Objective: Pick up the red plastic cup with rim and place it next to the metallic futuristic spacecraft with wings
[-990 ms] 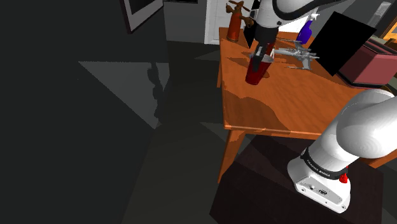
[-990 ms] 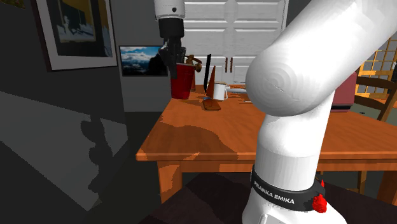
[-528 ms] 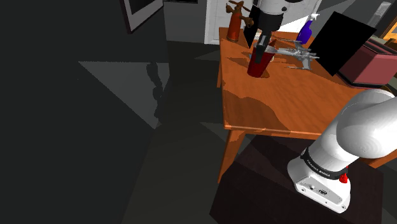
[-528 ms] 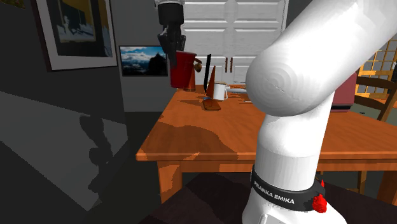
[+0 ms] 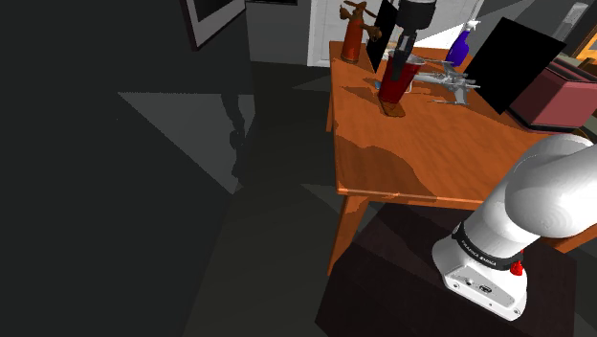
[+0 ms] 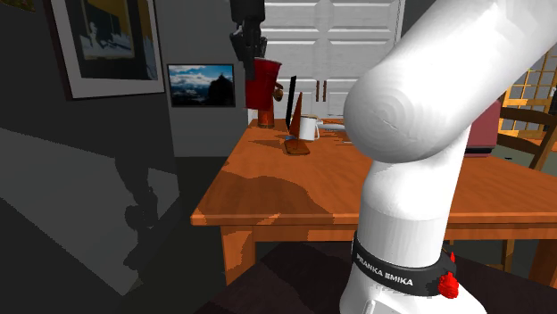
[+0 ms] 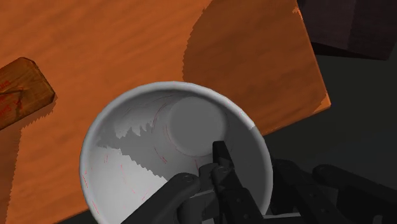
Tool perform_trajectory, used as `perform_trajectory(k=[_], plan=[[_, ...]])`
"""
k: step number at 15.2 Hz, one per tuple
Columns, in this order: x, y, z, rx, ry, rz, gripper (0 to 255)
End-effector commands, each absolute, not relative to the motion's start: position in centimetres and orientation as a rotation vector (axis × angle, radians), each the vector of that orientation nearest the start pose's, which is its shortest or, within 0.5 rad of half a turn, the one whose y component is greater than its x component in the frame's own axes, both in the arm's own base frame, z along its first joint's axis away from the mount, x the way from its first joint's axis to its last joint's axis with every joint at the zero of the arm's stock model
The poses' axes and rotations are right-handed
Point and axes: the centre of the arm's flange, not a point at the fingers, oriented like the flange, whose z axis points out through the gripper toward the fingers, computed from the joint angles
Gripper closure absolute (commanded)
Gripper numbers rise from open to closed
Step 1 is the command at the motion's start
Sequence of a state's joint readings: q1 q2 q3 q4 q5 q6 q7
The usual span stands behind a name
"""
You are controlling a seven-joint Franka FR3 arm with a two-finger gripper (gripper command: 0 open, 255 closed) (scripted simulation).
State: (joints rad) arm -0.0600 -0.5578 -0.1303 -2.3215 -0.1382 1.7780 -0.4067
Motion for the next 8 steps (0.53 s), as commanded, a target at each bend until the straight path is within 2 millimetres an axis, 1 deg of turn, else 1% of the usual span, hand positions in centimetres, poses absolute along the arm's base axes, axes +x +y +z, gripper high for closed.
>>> perform_trajectory(k=[1, 8], plan=[[37.6, -11.6, 54.5, -3.181, -0.423, 0.013, 255], [38.1, -20.9, 54.6, -3.181, -0.423, 0.013, 255]])
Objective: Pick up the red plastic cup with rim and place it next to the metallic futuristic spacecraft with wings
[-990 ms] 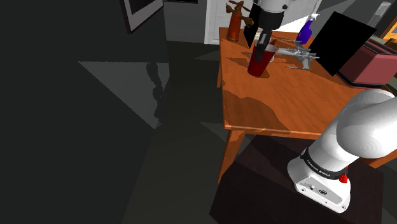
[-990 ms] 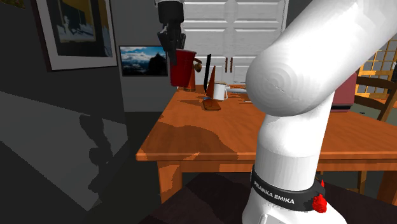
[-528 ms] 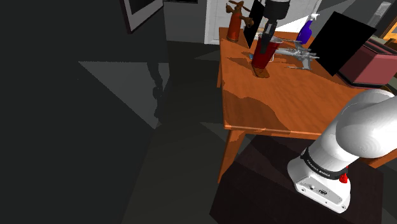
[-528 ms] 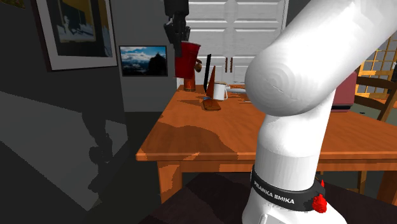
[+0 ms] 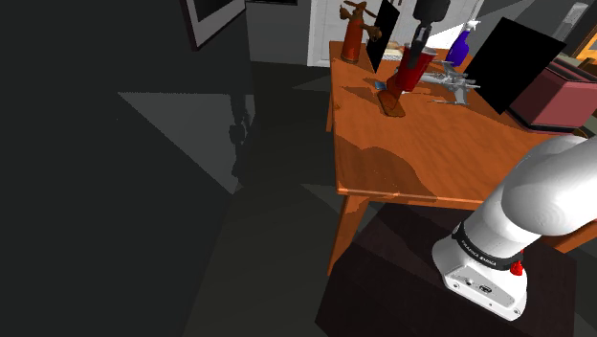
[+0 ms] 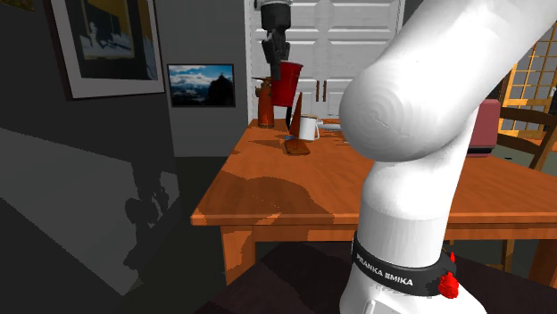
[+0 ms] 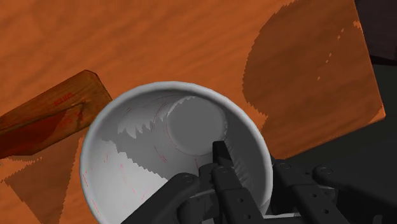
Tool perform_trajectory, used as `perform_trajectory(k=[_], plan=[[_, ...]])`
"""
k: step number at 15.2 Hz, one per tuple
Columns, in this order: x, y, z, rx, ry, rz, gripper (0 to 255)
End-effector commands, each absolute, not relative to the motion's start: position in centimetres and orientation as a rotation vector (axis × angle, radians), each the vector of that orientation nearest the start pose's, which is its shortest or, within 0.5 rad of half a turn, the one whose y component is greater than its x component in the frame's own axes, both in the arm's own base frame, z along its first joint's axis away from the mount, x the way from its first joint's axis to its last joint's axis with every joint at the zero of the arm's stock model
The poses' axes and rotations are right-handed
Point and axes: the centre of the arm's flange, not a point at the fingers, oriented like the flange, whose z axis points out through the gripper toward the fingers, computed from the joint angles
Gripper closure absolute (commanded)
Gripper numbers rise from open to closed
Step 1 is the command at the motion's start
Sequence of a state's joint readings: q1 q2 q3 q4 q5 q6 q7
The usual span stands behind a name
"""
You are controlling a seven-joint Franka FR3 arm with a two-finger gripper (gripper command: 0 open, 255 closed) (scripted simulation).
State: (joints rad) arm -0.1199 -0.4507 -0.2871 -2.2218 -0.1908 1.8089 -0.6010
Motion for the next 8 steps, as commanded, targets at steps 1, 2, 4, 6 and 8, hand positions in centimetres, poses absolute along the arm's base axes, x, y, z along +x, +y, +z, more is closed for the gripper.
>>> perform_trajectory(k=[1, 2, 4, 6, 8], plan=[[38.2, -22.2, 54.6, -3.181, -0.423, 0.013, 255], [38.3, -23.5, 54.6, -3.181, -0.423, 0.013, 255], [38.4, -26.1, 54.6, -3.181, -0.423, 0.013, 255], [38.6, -28.8, 54.6, -3.181, -0.423, 0.013, 255], [38.7, -31.4, 54.6, -3.181, -0.423, 0.013, 255]])
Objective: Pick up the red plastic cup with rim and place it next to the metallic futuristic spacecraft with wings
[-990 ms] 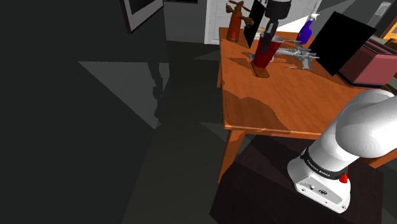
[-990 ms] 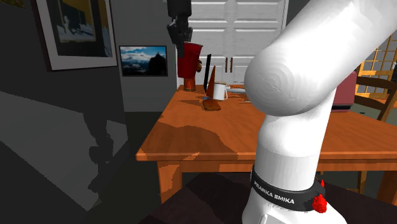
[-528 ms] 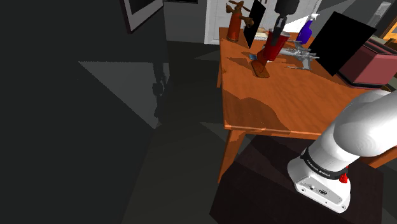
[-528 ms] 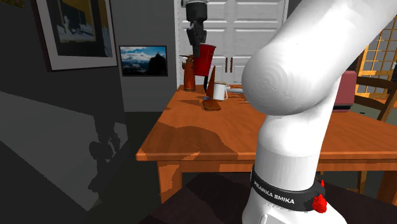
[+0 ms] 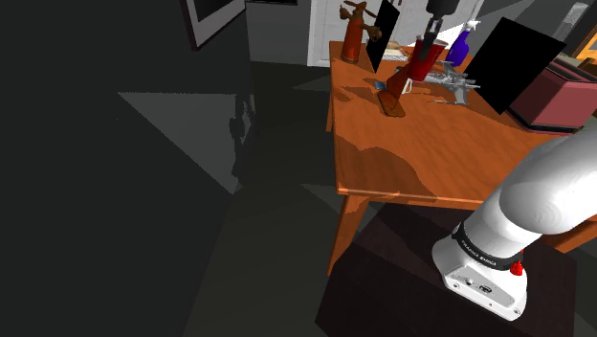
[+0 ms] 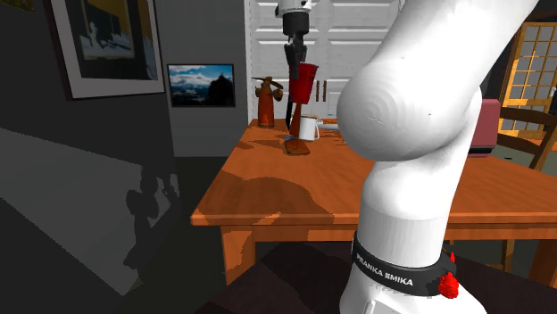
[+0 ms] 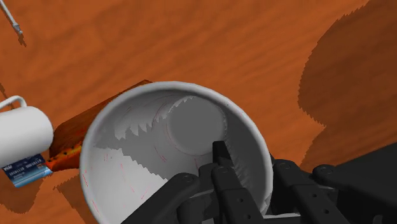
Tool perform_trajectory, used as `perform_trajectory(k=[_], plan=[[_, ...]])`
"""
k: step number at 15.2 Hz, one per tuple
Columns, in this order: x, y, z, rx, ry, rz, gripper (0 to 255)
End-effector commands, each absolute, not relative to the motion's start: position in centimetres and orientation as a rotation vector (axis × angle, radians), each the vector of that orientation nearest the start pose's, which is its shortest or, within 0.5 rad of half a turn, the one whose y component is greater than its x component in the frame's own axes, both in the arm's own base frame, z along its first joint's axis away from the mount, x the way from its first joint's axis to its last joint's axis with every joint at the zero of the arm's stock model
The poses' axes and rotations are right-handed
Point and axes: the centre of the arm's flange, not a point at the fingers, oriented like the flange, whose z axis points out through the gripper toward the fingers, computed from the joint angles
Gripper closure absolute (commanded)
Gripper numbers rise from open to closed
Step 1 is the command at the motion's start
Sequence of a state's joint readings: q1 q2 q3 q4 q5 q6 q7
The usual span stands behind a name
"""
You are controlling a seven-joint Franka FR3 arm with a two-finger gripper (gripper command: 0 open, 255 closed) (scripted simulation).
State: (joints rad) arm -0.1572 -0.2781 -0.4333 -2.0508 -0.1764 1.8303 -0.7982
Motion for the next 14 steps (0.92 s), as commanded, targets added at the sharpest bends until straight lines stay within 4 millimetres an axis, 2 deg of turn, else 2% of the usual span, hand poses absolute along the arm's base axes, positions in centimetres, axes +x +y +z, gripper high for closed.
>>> perform_trajectory(k=[1, 14], plan=[[38.8, -32.7, 54.6, -3.181, -0.423, 0.013, 255], [39.8, -49.9, 54.7, -3.181, -0.423, 0.013, 255]])
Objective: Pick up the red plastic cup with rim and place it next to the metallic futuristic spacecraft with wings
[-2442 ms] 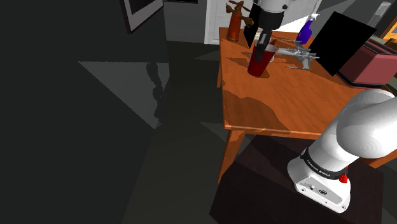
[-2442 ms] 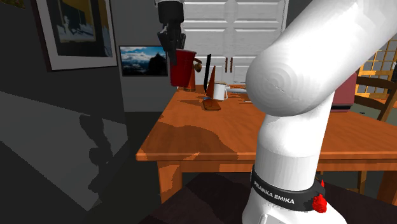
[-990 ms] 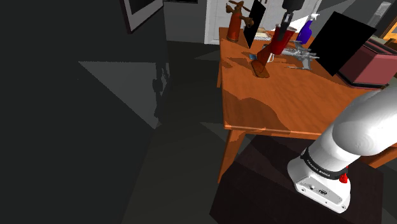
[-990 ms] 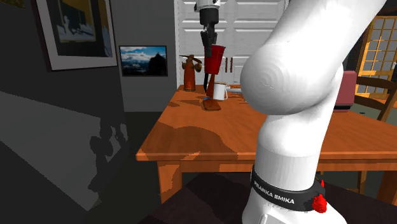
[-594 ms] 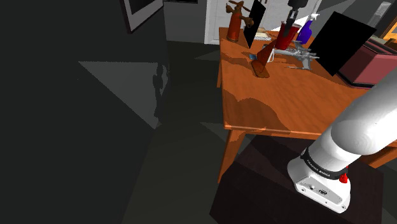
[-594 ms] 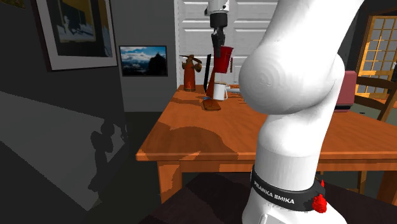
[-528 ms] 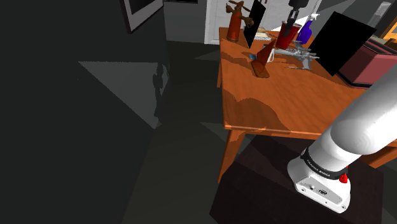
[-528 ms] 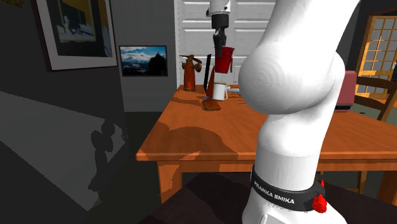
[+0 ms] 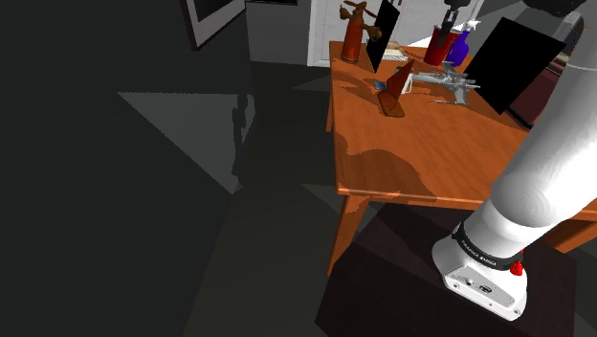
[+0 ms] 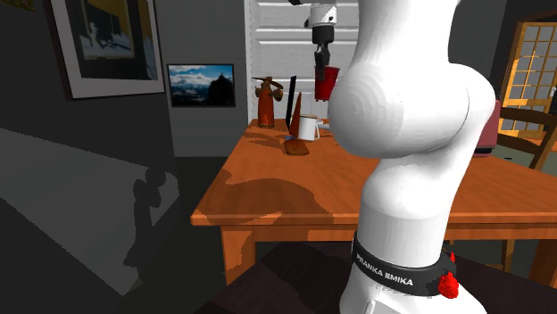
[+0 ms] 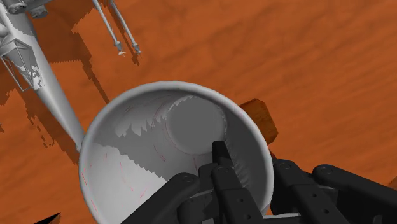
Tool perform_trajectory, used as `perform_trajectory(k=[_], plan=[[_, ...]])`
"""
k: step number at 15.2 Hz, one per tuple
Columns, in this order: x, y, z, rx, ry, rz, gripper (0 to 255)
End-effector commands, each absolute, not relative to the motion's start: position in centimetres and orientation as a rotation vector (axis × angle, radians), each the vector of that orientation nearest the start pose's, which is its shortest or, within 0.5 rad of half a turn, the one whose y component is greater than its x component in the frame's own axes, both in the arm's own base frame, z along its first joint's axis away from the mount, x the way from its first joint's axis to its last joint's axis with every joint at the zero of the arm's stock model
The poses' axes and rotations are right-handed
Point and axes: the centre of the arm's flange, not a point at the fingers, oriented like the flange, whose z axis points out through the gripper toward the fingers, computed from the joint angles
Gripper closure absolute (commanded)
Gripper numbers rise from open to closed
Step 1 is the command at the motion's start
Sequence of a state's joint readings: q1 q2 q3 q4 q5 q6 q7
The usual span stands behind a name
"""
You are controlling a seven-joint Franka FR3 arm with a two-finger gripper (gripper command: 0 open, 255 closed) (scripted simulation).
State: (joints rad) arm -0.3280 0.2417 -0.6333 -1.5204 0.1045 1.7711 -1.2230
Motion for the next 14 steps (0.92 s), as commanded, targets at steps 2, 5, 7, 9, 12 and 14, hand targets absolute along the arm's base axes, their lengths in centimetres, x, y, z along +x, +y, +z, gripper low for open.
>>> perform_trajectory(k=[2, 5, 7, 9, 12, 14], plan=[[39.9, -51.8, 54.7, -3.181, -0.423, 0.013, 255], [39.9, -51.8, 53.1, -3.181, -0.423, 0.013, 255], [39.9, -51.8, 52.1, -3.181, -0.423, 0.013, 255], [39.9, -51.8, 51.0, -3.181, -0.423, 0.013, 255], [39.9, -51.8, 49.4, -3.181, -0.423, 0.013, 255], [39.9, -51.8, 48.4, -3.181, -0.423, 0.013, 255]])
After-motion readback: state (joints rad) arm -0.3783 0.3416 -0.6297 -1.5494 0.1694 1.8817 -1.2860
